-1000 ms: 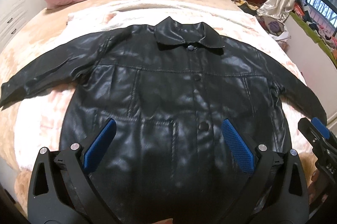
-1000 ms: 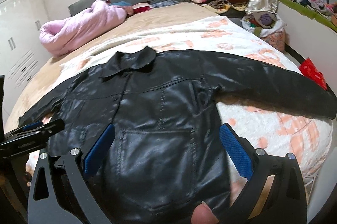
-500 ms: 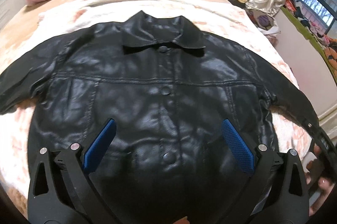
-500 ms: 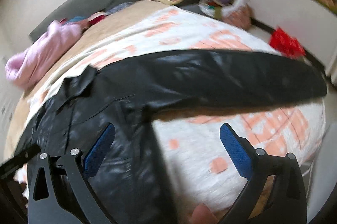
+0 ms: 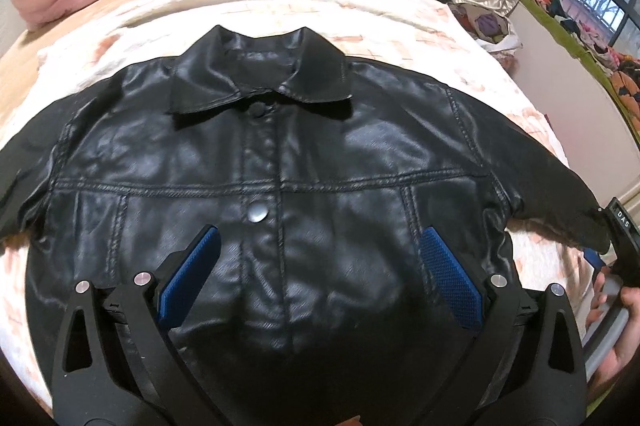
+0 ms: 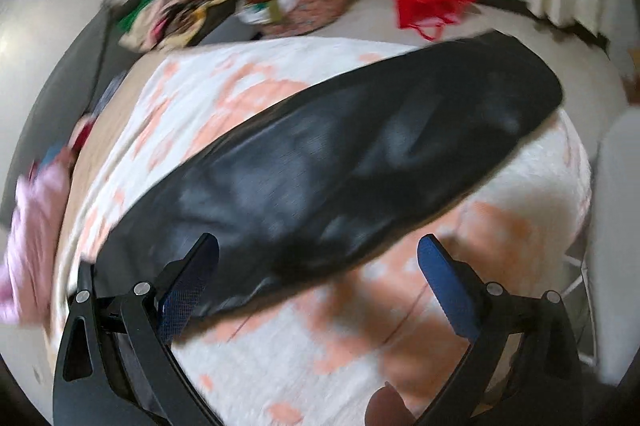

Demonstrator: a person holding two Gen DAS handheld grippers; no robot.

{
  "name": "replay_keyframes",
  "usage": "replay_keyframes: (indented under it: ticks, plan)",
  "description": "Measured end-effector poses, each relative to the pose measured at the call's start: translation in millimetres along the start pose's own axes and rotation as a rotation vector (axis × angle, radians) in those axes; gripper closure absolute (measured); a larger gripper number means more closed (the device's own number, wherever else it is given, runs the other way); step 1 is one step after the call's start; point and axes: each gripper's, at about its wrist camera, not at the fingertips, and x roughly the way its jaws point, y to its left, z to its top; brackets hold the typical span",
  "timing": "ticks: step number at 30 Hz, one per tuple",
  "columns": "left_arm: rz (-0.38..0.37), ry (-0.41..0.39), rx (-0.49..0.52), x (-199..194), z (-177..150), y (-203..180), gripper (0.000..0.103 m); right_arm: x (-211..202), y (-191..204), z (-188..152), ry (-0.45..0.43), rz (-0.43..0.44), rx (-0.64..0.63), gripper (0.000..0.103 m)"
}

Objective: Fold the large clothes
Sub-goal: 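Reach the right tool to the sleeve nearest it and grasp the cuff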

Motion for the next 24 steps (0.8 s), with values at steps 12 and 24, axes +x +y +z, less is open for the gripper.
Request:
replay_keyframes:
  ticks: [12,24]
  plan:
    - [0.005,0.015,0.0,21,22,-19,0.009,26,-64,45,-0.093,0.052,0.365,0.004]
    - [0.041,-0.005,-0.084,5,17,-18,0.009,5,-57,71,-0.226,0.254,0.423,0.092]
